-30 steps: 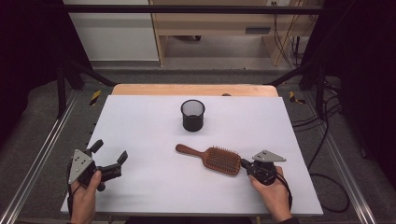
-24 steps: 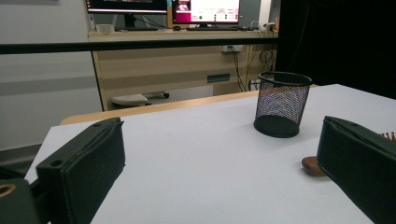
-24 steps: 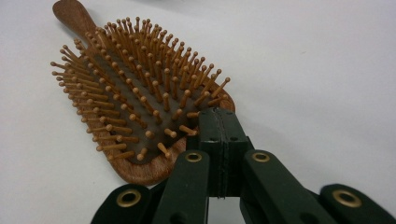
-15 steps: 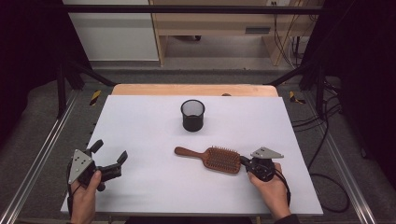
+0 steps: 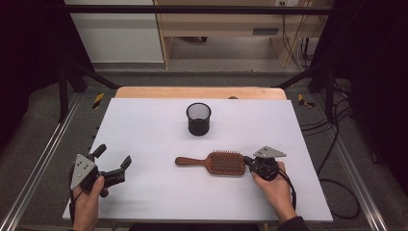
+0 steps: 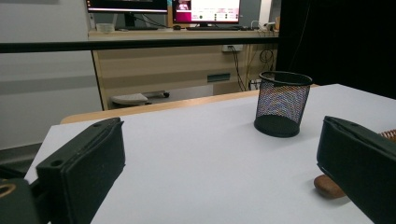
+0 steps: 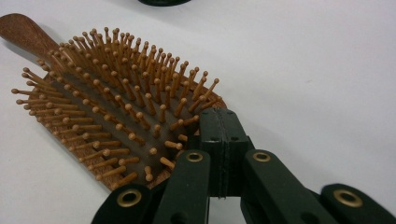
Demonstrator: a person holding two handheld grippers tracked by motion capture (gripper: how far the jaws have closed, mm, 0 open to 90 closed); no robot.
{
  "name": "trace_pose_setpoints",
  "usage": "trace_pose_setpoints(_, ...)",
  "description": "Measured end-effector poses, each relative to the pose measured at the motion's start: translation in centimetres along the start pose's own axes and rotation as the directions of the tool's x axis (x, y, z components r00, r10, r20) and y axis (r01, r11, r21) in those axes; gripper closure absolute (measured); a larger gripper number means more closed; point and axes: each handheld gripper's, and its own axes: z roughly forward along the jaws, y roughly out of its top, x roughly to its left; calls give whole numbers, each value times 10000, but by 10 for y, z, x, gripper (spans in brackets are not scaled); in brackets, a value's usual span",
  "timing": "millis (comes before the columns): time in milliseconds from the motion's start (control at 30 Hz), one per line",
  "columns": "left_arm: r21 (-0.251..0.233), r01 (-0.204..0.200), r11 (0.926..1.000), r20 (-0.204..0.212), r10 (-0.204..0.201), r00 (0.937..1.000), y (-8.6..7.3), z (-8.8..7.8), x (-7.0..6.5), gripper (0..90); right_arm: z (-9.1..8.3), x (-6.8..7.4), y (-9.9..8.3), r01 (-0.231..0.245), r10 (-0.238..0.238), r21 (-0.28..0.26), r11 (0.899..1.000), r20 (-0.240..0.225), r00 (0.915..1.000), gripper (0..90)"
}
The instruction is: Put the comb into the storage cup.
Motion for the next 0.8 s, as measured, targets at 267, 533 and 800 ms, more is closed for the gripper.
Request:
trace_pose_setpoints(267,6,2,10000,2,-2,10000,0,0,0,12,12,5,7,242,-243,-32,9997,-105,9997,900)
trace_pose_setpoints(533,-14,-13,10000,40,13,10000,0,0,-1,12,19,8,13,393,-394,-88,9992,-138,9991,900)
trace_pose_setpoints(800,-3,-6,10000,34,6,10000,0,0,-1,12,25,16,18,628,-631,-104,9980,-281,9976,900)
